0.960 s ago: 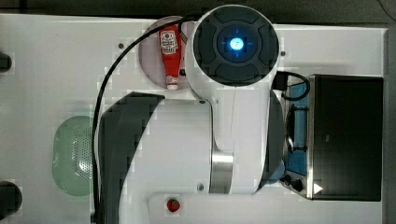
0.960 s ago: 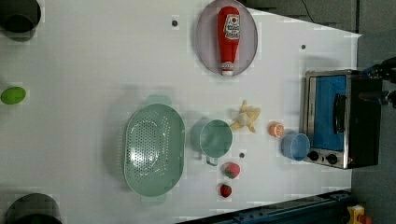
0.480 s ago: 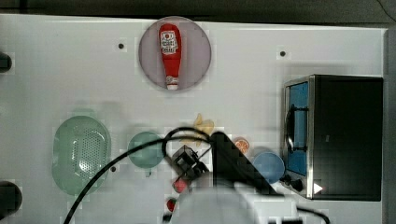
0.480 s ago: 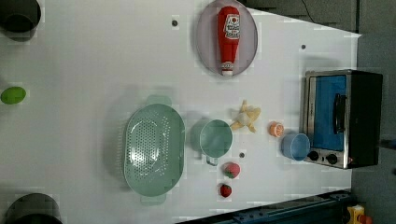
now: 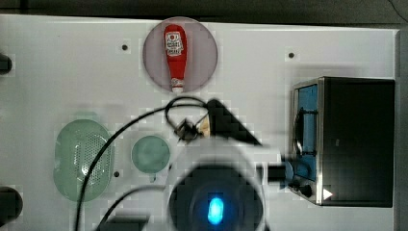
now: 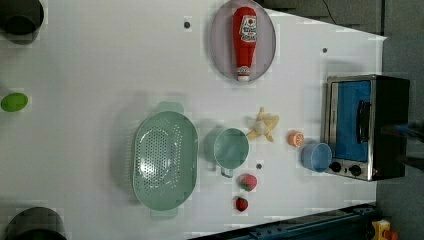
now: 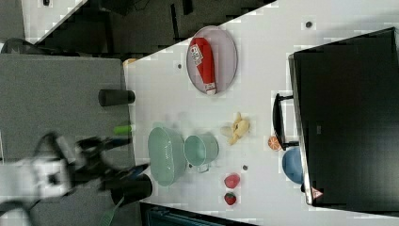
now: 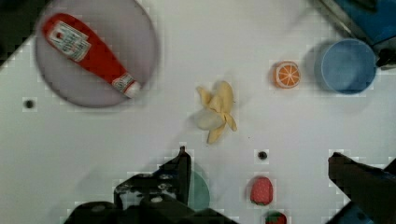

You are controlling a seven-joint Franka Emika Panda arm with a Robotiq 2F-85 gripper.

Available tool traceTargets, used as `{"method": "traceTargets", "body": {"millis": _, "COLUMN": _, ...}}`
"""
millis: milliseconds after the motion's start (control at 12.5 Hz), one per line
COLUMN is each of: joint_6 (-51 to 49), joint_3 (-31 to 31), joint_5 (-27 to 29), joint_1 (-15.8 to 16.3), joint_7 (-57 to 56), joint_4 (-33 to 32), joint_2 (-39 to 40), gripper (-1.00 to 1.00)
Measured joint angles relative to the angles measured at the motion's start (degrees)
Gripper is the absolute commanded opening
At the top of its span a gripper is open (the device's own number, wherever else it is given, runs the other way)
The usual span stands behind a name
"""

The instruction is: Pick banana from table and place on oven.

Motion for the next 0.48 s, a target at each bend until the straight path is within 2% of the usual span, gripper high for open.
{"method": "traceTargets", "body": {"millis": 240, "joint_6": 14.6, "joint_3": -0.8, "joint_5": 0.1, "joint_1": -0.5, "joint_7": -0.1, "joint_4": -7.2, "joint_2": 12.1, "gripper": 1.0}}
{"method": "traceTargets", "body": {"millis": 480, "joint_6": 24.2, "joint_3": -0.5, "joint_5": -0.1, "joint_1": -1.5, "joint_7": -0.1, "joint_4": -11.5, "joint_2": 24.5, "gripper": 1.0}}
